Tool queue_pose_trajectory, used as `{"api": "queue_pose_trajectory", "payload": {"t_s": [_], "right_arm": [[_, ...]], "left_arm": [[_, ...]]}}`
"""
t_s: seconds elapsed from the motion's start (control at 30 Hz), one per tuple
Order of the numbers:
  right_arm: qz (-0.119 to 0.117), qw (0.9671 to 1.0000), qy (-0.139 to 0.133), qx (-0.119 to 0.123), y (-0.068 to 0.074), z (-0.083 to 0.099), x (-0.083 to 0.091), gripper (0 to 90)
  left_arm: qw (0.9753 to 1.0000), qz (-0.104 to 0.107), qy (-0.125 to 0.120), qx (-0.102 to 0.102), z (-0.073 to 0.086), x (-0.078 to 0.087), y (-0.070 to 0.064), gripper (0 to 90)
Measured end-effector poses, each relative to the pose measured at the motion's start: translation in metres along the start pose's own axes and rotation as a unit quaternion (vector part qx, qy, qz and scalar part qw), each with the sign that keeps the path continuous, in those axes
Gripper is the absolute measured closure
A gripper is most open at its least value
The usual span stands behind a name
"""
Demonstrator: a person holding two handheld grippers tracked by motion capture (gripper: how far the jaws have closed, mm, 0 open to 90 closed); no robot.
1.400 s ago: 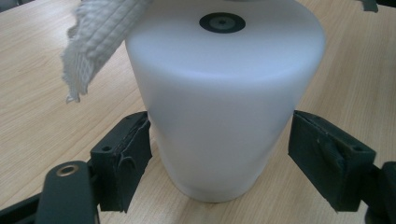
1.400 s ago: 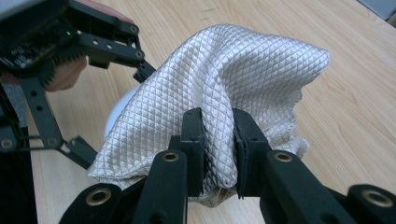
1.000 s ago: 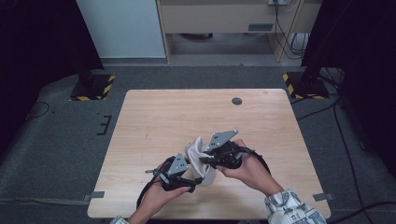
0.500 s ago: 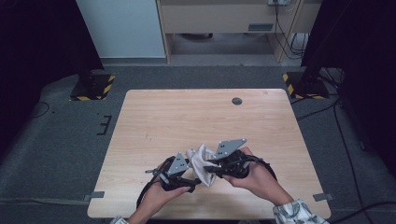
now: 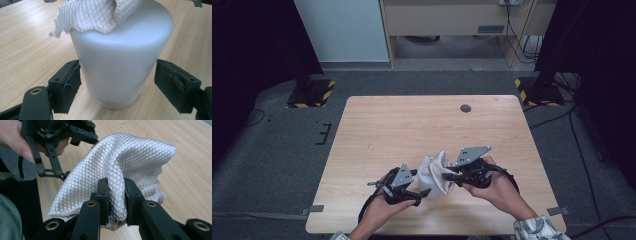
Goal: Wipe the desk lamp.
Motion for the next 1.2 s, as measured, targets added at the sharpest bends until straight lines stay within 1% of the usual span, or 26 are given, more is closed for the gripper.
{"api": "queue_pose_trajectory", "payload": {"t_s": [0.2,0.33,0.53,0.73,0.87,0.97,1.13,1.2], "right_arm": [[0.01,0.9997,-0.001,-0.023,-0.012,0.008,-0.001,76.7],[0.013,0.9993,0.001,-0.035,-0.016,0.012,-0.004,76.7],[0.009,0.9989,0.005,-0.045,-0.02,0.017,-0.01,76.7],[0.004,0.9986,0.003,-0.052,-0.024,0.018,-0.016,76.4],[0.002,0.9982,-0.003,-0.061,-0.03,0.018,-0.019,76.5],[-0.003,0.9973,-0.007,-0.073,-0.035,0.02,-0.021,76.6],[-0.005,0.9971,-0.008,-0.076,-0.04,0.02,-0.024,76.6],[-0.006,0.9966,-0.008,-0.082,-0.042,0.02,-0.026,76.6]], "left_arm": [[1.0,0.0,-0.001,0.0,0.0,0.0,0.0,20.5],[1.0,0.0,0.0,-0.001,0.0,0.0,0.0,20.5],[1.0,0.0,0.0,-0.001,0.0,0.0,0.0,20.5],[1.0,-0.001,0.0,-0.001,0.0,0.0,0.0,20.5],[1.0,-0.001,0.0,-0.001,0.0,0.0,0.0,20.9],[1.0,-0.001,0.0,-0.001,0.0,0.0,0.0,20.9],[1.0,-0.001,0.0,-0.002,0.0,0.0,0.0,20.9],[1.0,-0.002,0.0,-0.002,0.0,0.0,0.0,20.9]]}}
Point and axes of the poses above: each handheld gripper's, and its own axes: x roughly backward along the jaws, z roughly out of its underside, y roughly to its left, the point moved 2 cm from there along -x, roughly forward along the jaws, and after that the axes turned 7 degrees about y, right-handed, at the moved point
